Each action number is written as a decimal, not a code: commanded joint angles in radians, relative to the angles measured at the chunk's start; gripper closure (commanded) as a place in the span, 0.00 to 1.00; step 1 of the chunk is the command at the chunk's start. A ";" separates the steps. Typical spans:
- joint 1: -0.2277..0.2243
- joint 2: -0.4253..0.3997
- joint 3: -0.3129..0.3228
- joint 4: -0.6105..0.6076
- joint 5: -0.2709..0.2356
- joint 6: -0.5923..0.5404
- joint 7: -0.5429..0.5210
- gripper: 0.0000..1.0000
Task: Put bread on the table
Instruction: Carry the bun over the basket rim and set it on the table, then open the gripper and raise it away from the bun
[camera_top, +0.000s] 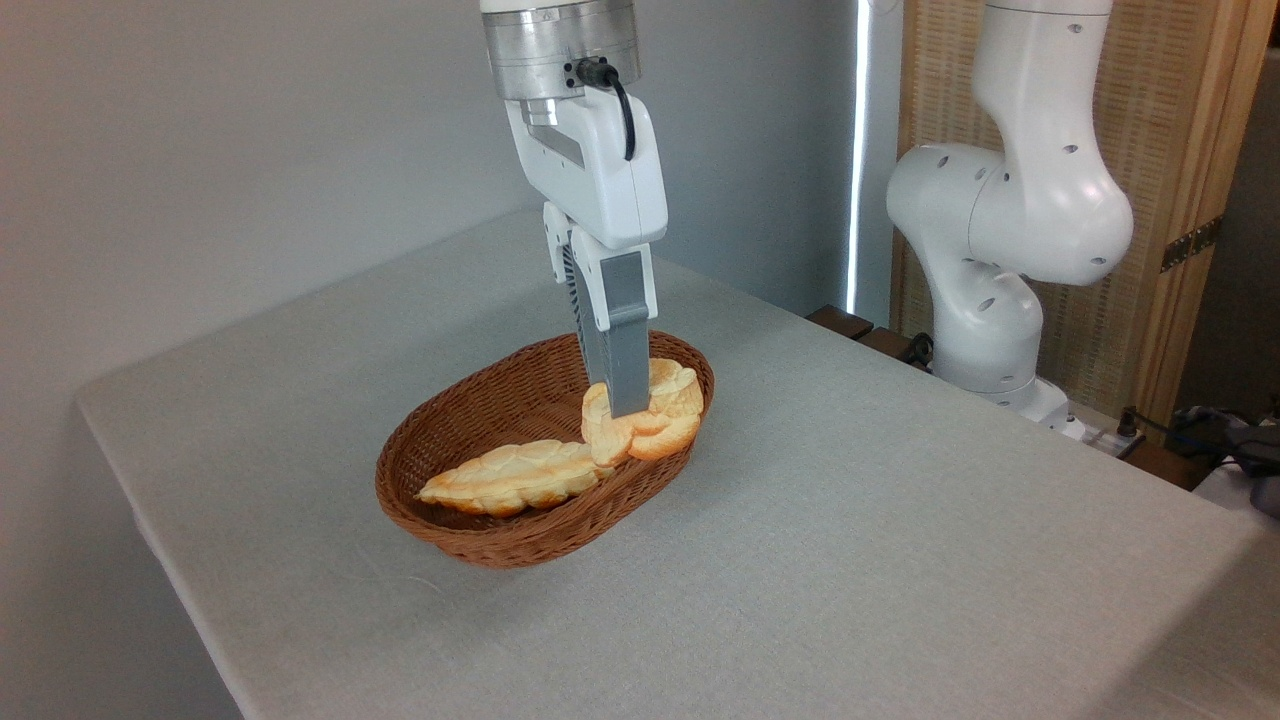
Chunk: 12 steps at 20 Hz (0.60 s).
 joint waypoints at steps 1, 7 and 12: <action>-0.006 -0.001 0.005 0.018 0.000 -0.033 0.014 0.00; -0.006 0.001 0.007 0.018 -0.003 -0.033 0.008 0.00; -0.006 0.001 0.011 0.036 -0.028 -0.033 -0.003 0.00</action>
